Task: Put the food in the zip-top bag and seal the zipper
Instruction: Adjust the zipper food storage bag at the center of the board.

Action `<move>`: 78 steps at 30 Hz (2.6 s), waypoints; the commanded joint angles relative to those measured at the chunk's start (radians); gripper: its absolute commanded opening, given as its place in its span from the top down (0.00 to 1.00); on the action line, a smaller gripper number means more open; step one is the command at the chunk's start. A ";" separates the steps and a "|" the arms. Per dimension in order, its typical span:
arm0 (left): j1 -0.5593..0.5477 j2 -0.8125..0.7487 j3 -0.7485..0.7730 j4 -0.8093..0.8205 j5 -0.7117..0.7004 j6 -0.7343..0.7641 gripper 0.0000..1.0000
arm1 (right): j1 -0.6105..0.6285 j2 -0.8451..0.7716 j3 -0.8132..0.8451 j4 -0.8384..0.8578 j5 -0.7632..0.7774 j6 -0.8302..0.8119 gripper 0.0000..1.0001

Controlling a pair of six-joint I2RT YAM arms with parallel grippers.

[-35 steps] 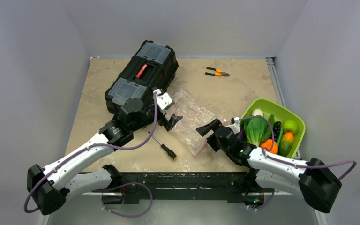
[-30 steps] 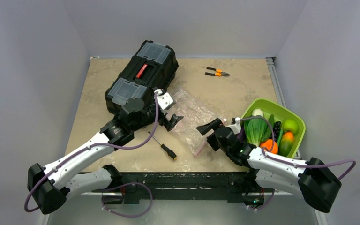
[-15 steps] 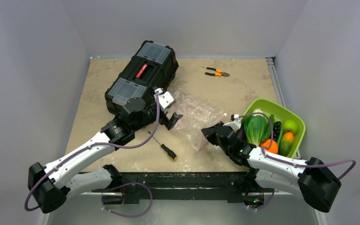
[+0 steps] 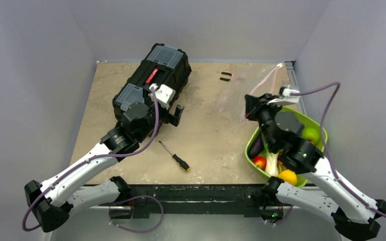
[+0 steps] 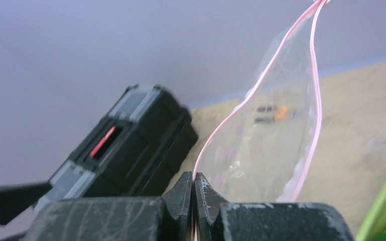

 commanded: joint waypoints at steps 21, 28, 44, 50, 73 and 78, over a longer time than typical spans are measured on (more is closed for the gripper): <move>0.221 -0.148 0.045 -0.116 -0.032 -0.297 0.04 | 0.196 0.651 0.016 0.126 -0.402 0.015 1.00; 0.220 -0.092 0.072 -0.139 0.100 -0.313 0.08 | 0.196 0.622 0.023 0.163 -0.386 0.100 1.00; 0.083 0.123 0.195 -0.242 0.236 -0.401 0.21 | 0.196 0.393 -0.156 0.270 -0.342 0.061 1.00; 0.080 0.200 0.335 -0.407 0.159 -0.538 0.27 | 0.197 0.359 -0.186 0.324 -0.305 0.073 1.00; 0.111 0.096 0.169 -0.189 0.408 -0.409 0.29 | 0.193 0.086 0.030 0.157 -0.118 -0.038 1.00; 0.111 0.001 0.146 -0.192 0.302 -0.320 0.27 | 0.193 0.027 0.081 0.153 -0.264 0.075 1.00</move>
